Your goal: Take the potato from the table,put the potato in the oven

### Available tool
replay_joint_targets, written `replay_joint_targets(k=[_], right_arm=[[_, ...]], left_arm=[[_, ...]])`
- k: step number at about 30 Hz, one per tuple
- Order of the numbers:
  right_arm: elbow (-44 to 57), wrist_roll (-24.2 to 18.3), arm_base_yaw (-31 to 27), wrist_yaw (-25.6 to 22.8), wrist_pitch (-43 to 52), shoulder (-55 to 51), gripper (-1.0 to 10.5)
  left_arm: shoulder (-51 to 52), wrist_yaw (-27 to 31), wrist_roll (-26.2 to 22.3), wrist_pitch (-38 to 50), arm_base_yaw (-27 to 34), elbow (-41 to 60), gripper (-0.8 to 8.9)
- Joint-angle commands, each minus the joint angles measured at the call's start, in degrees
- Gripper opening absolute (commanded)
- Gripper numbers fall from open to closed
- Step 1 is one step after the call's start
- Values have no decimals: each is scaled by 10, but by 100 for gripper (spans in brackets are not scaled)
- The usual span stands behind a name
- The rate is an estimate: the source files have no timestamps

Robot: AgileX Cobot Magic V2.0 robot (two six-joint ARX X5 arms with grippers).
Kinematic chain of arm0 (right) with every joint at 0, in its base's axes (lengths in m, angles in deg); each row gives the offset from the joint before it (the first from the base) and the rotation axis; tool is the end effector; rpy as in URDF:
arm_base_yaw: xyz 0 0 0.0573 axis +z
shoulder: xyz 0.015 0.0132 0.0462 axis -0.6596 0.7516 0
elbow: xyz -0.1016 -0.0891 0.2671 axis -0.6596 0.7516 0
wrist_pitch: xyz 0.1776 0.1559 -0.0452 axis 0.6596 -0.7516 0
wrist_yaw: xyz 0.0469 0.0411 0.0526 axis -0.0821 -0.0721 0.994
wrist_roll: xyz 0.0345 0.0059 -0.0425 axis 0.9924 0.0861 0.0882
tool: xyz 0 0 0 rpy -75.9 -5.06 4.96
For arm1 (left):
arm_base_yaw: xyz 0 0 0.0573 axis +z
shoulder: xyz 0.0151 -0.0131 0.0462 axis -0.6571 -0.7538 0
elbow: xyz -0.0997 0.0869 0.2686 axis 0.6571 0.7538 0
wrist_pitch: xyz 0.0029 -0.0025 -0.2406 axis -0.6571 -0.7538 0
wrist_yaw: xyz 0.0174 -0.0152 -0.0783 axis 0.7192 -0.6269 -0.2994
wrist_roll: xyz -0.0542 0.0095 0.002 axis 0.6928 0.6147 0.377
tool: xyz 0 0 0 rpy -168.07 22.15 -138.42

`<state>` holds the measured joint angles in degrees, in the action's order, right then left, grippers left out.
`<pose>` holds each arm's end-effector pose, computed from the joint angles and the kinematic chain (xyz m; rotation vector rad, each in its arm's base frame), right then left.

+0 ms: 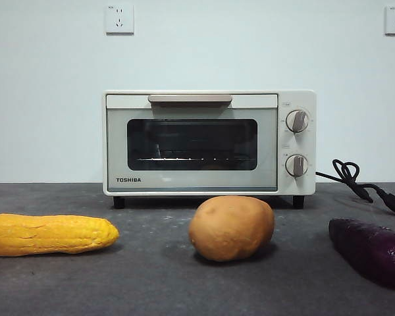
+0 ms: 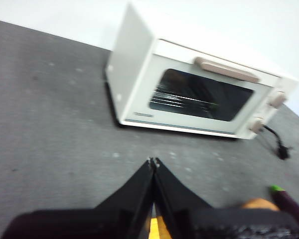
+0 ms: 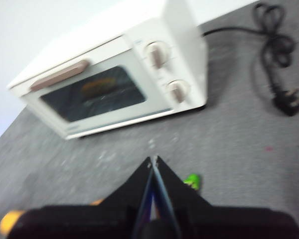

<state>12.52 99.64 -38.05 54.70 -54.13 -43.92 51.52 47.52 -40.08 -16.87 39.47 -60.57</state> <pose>0.0551 0.0130 0.2592 0.3816 0.3498 0.3238 0.0434 -0.0114 0.2406 -0.3617 0.2703 -0.3234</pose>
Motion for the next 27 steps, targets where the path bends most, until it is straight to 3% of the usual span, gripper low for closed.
replay_joint_targets(k=[1,10,15,21,23,27], right_arm=[[-58,-47,0,47,-39,47,-12],[-269,-182,9,171,-248,189,-12],[-356,-247,30,175,-349,230,-12],[-371,-254,40,175,-367,235,17],[-371,-250,40,175,-367,235,134],[-371,-232,40,175,-366,235,585]], left_arm=[[-44,-30,-23,-21,1,-48,-7],[-149,-132,-112,-134,1,-200,-8],[-166,-156,-142,-184,0,-246,-8],[-166,-156,-147,-189,0,-254,-8],[-166,-156,-147,-190,0,-254,-8],[-166,-156,-147,-190,0,-254,-8]])
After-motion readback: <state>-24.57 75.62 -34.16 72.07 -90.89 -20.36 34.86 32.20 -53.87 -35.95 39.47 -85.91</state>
